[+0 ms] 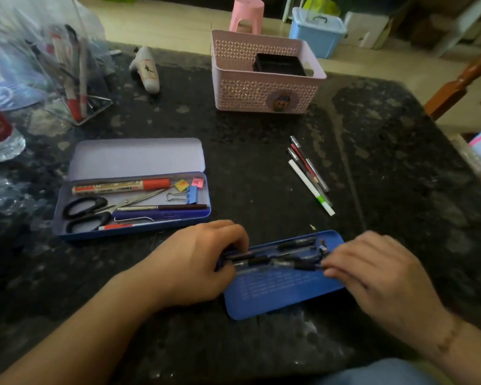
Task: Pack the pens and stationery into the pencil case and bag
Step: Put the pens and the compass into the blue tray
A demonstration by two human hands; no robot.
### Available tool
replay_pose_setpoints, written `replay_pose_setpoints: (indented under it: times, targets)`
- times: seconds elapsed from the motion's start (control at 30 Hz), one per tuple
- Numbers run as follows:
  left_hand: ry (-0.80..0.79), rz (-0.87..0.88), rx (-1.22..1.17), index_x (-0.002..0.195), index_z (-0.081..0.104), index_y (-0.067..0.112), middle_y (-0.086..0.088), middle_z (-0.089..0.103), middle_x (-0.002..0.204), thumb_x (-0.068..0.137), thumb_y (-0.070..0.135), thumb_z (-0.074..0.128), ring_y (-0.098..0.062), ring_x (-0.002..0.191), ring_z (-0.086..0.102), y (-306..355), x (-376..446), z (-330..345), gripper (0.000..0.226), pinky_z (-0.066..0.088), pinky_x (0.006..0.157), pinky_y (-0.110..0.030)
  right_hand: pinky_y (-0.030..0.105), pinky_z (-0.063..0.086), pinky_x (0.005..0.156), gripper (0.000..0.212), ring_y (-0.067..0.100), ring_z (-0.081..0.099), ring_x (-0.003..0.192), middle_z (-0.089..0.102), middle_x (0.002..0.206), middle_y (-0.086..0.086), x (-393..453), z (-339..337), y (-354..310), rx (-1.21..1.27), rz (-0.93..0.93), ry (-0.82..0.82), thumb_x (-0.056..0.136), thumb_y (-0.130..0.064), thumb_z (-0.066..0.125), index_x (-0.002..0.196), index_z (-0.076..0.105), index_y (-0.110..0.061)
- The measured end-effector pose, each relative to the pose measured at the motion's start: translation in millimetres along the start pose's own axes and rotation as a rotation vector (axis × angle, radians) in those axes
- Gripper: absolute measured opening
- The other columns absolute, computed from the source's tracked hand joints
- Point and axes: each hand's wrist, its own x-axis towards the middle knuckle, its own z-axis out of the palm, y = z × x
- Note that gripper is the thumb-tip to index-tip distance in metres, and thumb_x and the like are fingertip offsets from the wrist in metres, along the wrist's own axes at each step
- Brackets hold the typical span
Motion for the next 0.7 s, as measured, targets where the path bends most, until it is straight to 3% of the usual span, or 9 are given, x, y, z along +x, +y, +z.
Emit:
replay_pose_setpoints:
  times: [0.1,0.17,0.27,0.57,0.7]
  targets:
    - [0.026,0.002,0.006,0.102,0.048,0.044,0.024,0.049,0.099,0.088,0.035,0.056,0.008,0.082,0.051,3.5,0.4,2.9,0.019,0.041,0.062,-0.013,0.035,0.041,0.057,0.016,0.021,0.056,0.071,0.065,0.083,-0.004,-0.4,11.8,-6.9,-0.065,-0.131,-0.01,0.091,-0.031,0.06,0.085,0.071,-0.021]
    - [0.044,0.037,0.052,0.106,0.047,0.045,0.024,0.049,0.104,0.087,0.047,0.054,0.006,0.082,0.053,6.4,-0.2,5.9,0.02,0.045,0.068,-0.013,0.034,0.041,0.058,0.014,0.022,0.056,0.071,0.065,0.084,-0.004,4.5,18.7,-9.2,-0.078,-0.173,-0.023,0.091,-0.03,0.061,0.086,0.071,-0.021]
    - [0.046,0.087,0.075,0.11,0.047,0.046,0.026,0.047,0.113,0.083,0.056,0.056,0.003,0.088,0.055,6.3,-0.7,6.3,0.03,0.051,0.073,-0.02,0.033,0.042,0.061,0.012,0.02,0.057,0.074,0.066,0.086,-0.005,10.5,24.2,-11.0,-0.038,-0.173,-0.064,0.089,-0.03,0.062,0.092,0.07,-0.021]
    - [-0.004,0.171,0.174,0.115,0.041,0.049,0.027,0.031,0.131,0.083,0.062,0.051,0.005,0.091,0.047,8.3,-0.8,6.6,0.036,0.046,0.07,-0.016,0.035,0.041,0.06,0.014,0.019,0.053,0.072,0.063,0.083,-0.003,27.4,26.6,-21.6,-0.015,-0.211,-0.154,0.091,-0.029,0.056,0.088,0.066,-0.02]
    - [0.003,0.146,0.148,0.121,0.027,0.053,0.029,0.033,0.129,0.08,0.065,0.053,0.008,0.093,0.045,9.5,0.8,5.7,0.05,0.041,0.073,-0.011,0.038,0.043,0.059,0.018,0.018,0.054,0.07,0.063,0.079,-0.003,35.5,22.8,-4.5,0.068,-0.059,-0.009,0.091,-0.033,0.057,0.089,0.068,-0.019]
